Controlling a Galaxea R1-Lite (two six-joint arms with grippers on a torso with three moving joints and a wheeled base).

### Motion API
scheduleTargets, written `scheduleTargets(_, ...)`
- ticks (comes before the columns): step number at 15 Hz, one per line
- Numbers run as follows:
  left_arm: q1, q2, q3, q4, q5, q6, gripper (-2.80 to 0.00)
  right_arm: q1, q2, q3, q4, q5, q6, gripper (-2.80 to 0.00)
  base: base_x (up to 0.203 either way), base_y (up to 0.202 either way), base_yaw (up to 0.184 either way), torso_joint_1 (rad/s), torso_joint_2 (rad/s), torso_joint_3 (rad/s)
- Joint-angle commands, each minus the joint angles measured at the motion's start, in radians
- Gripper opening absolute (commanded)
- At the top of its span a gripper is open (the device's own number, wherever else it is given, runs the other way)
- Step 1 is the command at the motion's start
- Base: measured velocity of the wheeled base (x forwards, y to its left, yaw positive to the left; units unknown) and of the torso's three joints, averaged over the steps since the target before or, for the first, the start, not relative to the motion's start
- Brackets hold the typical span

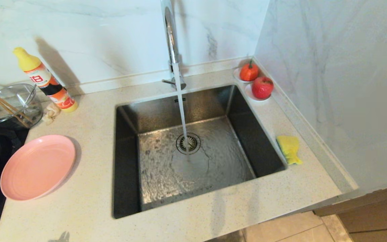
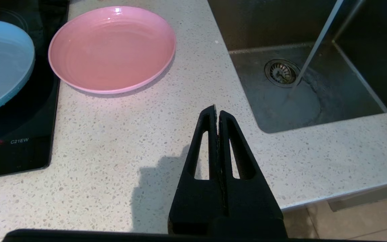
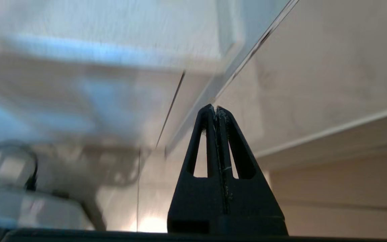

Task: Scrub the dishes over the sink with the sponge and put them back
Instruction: Turn off the faucet

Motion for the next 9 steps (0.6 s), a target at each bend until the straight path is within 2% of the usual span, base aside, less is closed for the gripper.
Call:
scheduleTargets(1,0.000,-0.002,0.040,-0.001,0.001,0.000,-2.80,0.002,-0.071,0.017,-0.046,-0.003,0.001,-2.80,0.000,0.000,0.000,0.000,0.00,0.000)
scheduleTargets(9,0.000,-0.002,0.040,-0.001,0.001,0.000,-2.80,0.002,-0.071,0.018,-0.047,-0.003,-0.001,-2.80,0.000,0.000,0.000,0.000,0.00,0.000)
